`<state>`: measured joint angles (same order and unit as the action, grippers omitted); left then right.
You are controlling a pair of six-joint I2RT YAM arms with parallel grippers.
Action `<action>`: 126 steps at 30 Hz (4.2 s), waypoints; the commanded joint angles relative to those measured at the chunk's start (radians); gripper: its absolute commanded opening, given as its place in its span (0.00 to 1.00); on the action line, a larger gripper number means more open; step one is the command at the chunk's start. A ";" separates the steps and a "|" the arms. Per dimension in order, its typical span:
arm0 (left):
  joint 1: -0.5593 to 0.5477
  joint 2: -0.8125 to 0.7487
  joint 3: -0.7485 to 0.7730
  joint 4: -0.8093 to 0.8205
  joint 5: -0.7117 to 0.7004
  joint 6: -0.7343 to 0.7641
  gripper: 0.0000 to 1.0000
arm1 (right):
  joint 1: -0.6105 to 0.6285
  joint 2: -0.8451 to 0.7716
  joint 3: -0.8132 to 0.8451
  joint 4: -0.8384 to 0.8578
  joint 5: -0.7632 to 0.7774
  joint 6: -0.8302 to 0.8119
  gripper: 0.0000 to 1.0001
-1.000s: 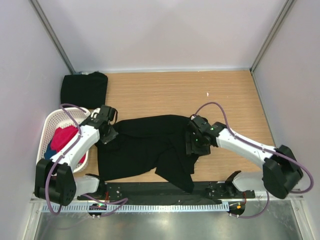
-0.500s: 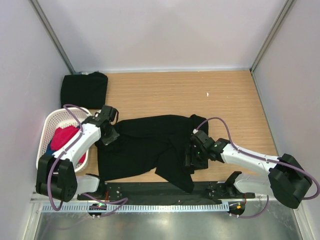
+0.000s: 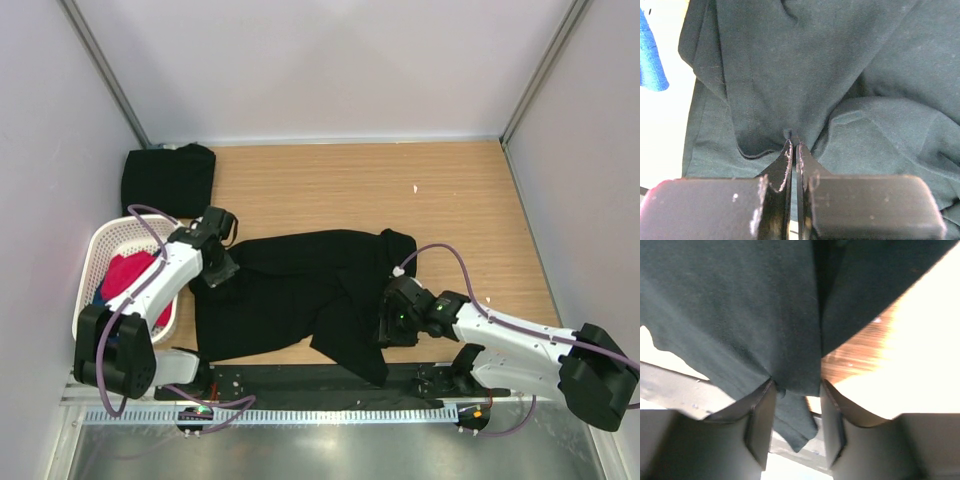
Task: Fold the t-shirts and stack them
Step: Flatten the tshirt out
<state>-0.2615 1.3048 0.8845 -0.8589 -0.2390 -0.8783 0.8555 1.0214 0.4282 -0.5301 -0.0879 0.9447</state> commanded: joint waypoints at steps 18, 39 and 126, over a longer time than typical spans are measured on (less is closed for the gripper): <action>0.004 0.050 0.059 -0.008 -0.002 0.022 0.00 | 0.008 0.008 0.147 -0.182 0.122 -0.014 0.41; 0.002 0.086 0.071 -0.003 0.007 0.024 0.00 | 0.008 0.092 0.035 -0.056 0.128 -0.018 0.40; 0.151 -0.242 1.317 -0.140 0.102 0.242 0.00 | -0.518 0.270 2.079 -0.389 0.629 -0.982 0.01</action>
<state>-0.1154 0.8787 2.3024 -0.8989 -0.0772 -0.5995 0.3477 1.2007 2.5633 -0.8799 0.4297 -0.0101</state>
